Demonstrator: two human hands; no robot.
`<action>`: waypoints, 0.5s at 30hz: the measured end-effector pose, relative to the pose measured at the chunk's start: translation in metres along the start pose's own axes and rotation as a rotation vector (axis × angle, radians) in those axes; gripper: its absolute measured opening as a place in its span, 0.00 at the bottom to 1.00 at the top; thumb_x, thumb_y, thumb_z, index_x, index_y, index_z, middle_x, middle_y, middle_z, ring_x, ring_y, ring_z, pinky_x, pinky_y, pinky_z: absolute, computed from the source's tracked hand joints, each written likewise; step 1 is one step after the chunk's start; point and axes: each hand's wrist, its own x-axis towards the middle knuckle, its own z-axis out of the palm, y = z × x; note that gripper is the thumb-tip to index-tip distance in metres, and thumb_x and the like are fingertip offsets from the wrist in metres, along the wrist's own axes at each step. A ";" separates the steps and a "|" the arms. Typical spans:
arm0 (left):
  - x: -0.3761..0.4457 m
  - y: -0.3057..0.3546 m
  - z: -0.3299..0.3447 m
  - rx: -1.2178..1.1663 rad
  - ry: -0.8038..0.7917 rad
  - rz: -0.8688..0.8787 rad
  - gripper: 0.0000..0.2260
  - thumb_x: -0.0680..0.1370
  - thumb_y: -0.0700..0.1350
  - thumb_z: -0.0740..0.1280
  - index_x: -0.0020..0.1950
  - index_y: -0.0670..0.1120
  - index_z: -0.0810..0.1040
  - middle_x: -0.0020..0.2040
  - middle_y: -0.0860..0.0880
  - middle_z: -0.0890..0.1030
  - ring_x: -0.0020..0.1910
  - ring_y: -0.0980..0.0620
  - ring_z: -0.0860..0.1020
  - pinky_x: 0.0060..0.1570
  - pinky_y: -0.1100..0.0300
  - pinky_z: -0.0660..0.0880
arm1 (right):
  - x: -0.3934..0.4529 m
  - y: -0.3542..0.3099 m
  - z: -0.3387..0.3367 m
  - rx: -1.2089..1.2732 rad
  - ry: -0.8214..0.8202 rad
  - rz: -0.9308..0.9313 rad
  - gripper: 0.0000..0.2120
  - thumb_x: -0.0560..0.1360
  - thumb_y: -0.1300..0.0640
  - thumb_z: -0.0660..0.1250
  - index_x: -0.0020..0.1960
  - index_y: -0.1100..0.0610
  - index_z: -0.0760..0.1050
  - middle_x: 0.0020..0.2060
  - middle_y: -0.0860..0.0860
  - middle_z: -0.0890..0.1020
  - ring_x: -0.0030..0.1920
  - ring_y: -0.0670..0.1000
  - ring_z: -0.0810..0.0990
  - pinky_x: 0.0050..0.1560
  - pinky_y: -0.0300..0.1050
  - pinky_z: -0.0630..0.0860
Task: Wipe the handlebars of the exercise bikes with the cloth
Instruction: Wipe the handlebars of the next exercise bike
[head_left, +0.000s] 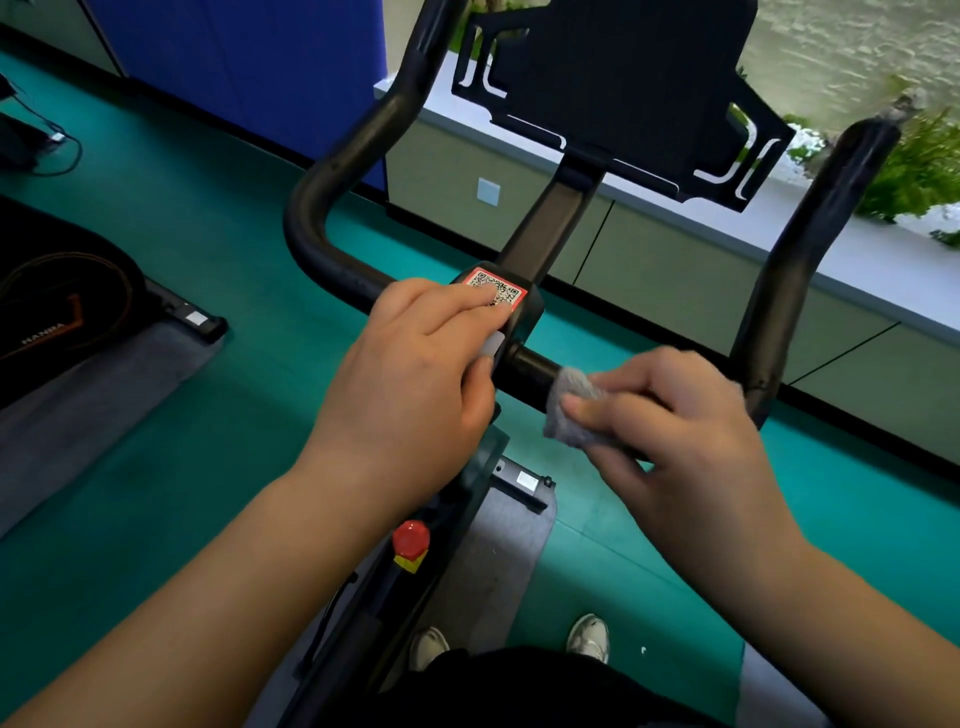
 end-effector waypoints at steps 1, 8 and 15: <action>0.000 0.000 0.000 -0.003 0.000 -0.006 0.17 0.75 0.42 0.63 0.63 0.43 0.78 0.61 0.49 0.78 0.60 0.49 0.70 0.62 0.65 0.63 | -0.006 -0.001 -0.001 -0.026 0.024 -0.008 0.08 0.75 0.56 0.68 0.42 0.60 0.83 0.42 0.55 0.80 0.42 0.60 0.77 0.41 0.54 0.70; 0.000 0.001 0.001 0.008 -0.003 0.009 0.18 0.75 0.41 0.63 0.64 0.42 0.78 0.61 0.48 0.78 0.60 0.47 0.71 0.62 0.57 0.68 | 0.025 -0.020 0.028 0.019 0.057 -0.060 0.03 0.70 0.61 0.74 0.44 0.57 0.83 0.42 0.54 0.80 0.43 0.59 0.77 0.39 0.54 0.71; 0.003 0.011 0.003 0.009 -0.036 0.023 0.18 0.74 0.44 0.63 0.63 0.43 0.79 0.61 0.50 0.78 0.60 0.46 0.71 0.59 0.44 0.72 | -0.031 0.027 -0.018 -0.044 0.195 0.091 0.05 0.73 0.60 0.72 0.48 0.58 0.84 0.46 0.55 0.81 0.46 0.56 0.77 0.47 0.53 0.73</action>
